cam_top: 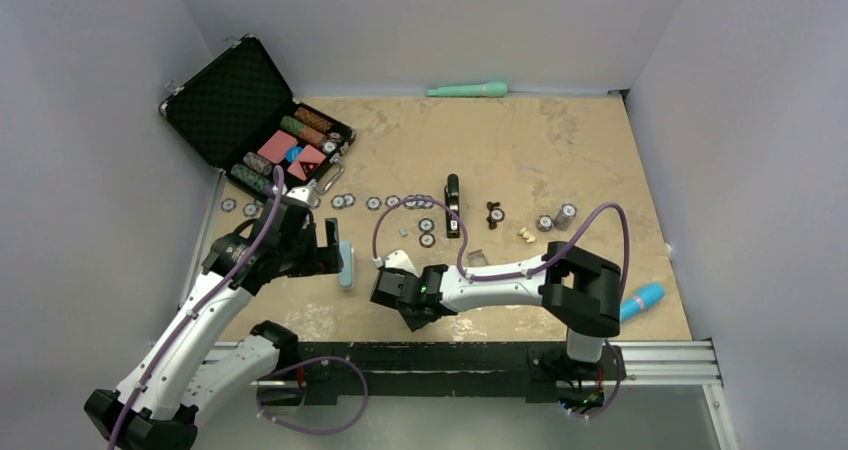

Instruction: Unload the staples from the stapler

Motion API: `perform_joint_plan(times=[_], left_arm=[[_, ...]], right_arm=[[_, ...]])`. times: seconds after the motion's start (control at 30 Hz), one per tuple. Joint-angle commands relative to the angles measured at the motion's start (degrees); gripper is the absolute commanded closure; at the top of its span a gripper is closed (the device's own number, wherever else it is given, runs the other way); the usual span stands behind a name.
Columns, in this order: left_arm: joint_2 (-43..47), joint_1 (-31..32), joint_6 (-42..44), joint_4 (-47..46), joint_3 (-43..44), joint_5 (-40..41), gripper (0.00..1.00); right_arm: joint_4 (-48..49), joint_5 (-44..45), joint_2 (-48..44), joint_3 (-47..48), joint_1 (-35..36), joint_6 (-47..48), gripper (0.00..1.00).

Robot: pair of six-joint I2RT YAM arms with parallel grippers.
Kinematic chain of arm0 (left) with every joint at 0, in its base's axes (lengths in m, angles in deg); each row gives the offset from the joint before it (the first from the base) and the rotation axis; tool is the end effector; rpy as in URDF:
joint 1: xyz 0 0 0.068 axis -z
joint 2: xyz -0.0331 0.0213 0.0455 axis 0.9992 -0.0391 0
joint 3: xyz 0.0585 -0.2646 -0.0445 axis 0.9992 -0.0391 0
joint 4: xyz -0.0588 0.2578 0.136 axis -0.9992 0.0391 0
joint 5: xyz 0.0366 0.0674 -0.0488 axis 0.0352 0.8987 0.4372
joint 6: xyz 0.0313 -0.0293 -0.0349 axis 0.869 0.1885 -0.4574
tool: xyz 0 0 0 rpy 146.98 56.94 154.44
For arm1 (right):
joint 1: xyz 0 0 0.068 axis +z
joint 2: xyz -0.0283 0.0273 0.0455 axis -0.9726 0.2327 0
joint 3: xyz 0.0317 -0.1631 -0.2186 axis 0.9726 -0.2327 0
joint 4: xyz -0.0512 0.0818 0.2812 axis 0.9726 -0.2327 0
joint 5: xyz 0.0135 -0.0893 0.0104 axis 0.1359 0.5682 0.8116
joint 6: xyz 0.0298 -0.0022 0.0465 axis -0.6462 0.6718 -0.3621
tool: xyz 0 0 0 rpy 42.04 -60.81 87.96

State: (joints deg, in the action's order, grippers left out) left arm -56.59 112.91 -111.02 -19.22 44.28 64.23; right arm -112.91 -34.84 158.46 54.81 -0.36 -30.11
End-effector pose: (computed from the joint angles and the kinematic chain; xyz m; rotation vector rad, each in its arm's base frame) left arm 0.1619 -0.0726 0.2926 -0.1623 2.5802 -0.2626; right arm 0.0992 0.3577 0.1355 -0.8084 2.6050 0.1421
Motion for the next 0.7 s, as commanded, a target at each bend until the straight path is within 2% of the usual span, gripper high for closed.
perform_joint_plan(times=[0.0, 0.67], left_arm=[[0.4, -0.3, -0.7, -0.6, 0.9, 0.7, 0.00], [0.4, -0.4, -0.7, -0.6, 0.9, 0.5, 0.00]], right_arm=[[-0.2, 1.9, 2.4, -2.3, -0.7, -0.3, 0.70], [-3.1, 0.7, -0.4, -1.1, -0.7, -1.8, 0.73]])
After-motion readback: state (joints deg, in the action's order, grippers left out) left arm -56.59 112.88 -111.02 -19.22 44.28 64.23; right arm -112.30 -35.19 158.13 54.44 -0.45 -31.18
